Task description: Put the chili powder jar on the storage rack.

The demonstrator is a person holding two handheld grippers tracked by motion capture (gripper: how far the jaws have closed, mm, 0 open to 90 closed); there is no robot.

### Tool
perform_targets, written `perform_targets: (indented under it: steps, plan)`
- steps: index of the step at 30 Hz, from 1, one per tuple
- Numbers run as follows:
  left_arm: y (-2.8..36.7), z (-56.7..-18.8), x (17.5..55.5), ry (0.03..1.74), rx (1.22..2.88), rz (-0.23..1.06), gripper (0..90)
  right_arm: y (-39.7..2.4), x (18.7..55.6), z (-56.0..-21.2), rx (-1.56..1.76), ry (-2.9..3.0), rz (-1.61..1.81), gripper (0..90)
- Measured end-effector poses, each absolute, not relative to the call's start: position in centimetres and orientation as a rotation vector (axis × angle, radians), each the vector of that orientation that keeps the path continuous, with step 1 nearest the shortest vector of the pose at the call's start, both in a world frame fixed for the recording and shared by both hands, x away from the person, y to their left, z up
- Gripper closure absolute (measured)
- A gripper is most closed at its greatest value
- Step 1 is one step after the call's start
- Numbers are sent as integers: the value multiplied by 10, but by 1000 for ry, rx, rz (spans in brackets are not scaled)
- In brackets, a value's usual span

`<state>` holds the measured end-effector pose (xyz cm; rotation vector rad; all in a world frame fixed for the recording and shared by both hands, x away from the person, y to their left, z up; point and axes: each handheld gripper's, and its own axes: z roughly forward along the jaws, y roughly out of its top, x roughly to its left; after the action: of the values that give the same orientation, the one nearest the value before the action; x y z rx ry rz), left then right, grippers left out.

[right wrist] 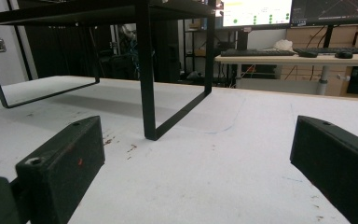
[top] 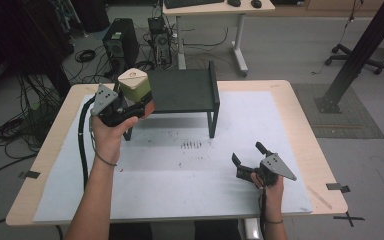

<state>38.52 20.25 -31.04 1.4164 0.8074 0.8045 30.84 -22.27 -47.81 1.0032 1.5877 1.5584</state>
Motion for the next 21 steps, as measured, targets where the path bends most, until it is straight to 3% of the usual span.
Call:
perform_targets:
  steps: [21]
  plan:
    - [198, -320, 424, 852, 1399, 807, 288, -223, 308, -478, 1002, 1588, 1563, 28]
